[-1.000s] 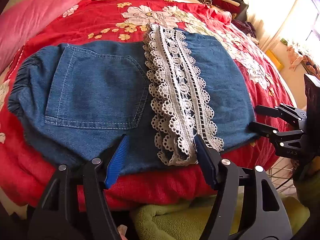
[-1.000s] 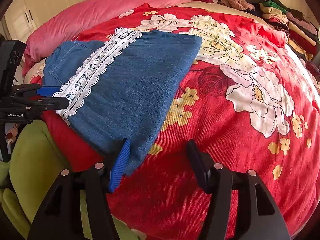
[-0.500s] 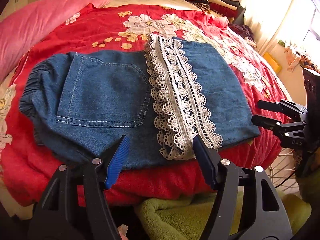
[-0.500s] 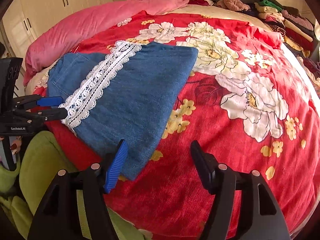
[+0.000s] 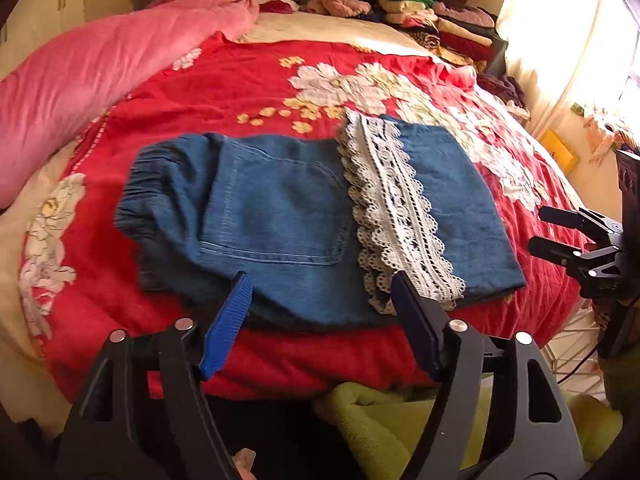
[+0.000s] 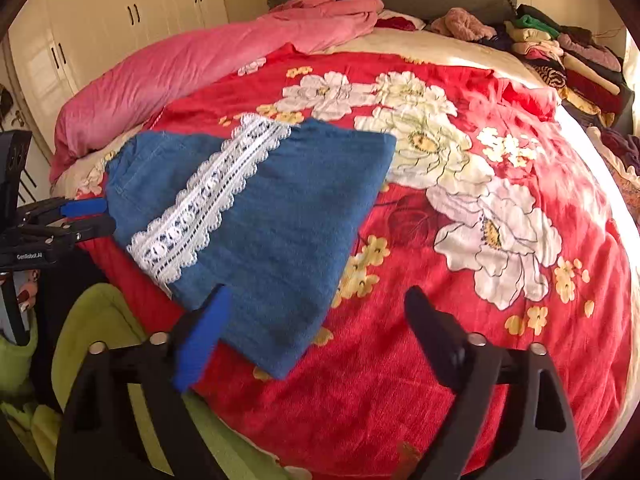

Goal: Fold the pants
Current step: 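Move both tools back over the folded denim pants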

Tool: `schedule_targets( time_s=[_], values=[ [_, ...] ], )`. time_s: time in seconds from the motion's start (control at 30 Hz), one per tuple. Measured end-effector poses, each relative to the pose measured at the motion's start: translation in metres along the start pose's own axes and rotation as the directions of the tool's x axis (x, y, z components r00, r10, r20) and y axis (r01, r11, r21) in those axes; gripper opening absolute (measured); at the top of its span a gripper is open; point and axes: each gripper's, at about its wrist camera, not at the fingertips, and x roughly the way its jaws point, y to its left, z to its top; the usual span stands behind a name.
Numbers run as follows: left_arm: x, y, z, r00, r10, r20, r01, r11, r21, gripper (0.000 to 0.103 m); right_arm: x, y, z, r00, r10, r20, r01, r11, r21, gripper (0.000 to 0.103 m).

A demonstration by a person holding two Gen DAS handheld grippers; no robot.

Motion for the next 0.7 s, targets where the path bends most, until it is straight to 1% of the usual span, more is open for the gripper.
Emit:
schedule_targets(
  time_s=[0.07,0.2,0.27,0.33,0.43,0.6,0.7],
  values=[
    [-0.007,0.007,0.0,1.0,0.013,0.016,-0.013,1.0,-0.013,0.07,-0.002,0.001,0.004,1.0,-0.003,0.007,0.003,1.0,-0.003,0.088],
    [-0.021,0.022,0.0,0.998,0.045,0.05,-0.042,0.998,-0.048,0.082,-0.009,0.007,0.015,0.999,-0.001,0.036,0.002,1.0,-0.018,0.089],
    [-0.027,0.033,0.0,0.996,0.062,0.063,-0.058,0.996,-0.075,0.086,-0.012,0.011,0.023,0.998,0.004,0.058,-0.003,1.0,-0.027,0.094],
    [-0.031,0.043,0.0,0.994,0.079,0.07,-0.072,0.993,-0.097,0.09,-0.015,0.015,0.031,0.997,0.014,0.076,-0.011,0.999,-0.039,0.094],
    [-0.035,0.058,-0.002,0.992,0.101,0.071,-0.09,0.987,-0.133,0.09,-0.016,0.025,0.042,0.995,0.027,0.093,-0.021,0.998,-0.067,0.094],
    [-0.038,0.082,-0.005,0.991,0.113,0.069,-0.098,0.976,-0.194,0.091,-0.01,0.044,0.057,0.994,0.053,0.099,-0.042,0.993,-0.106,0.094],
    [-0.04,0.093,-0.008,0.99,0.119,0.072,-0.101,0.97,-0.221,0.091,-0.004,0.054,0.064,0.992,0.087,0.091,-0.076,0.99,-0.122,0.094]
  ],
)
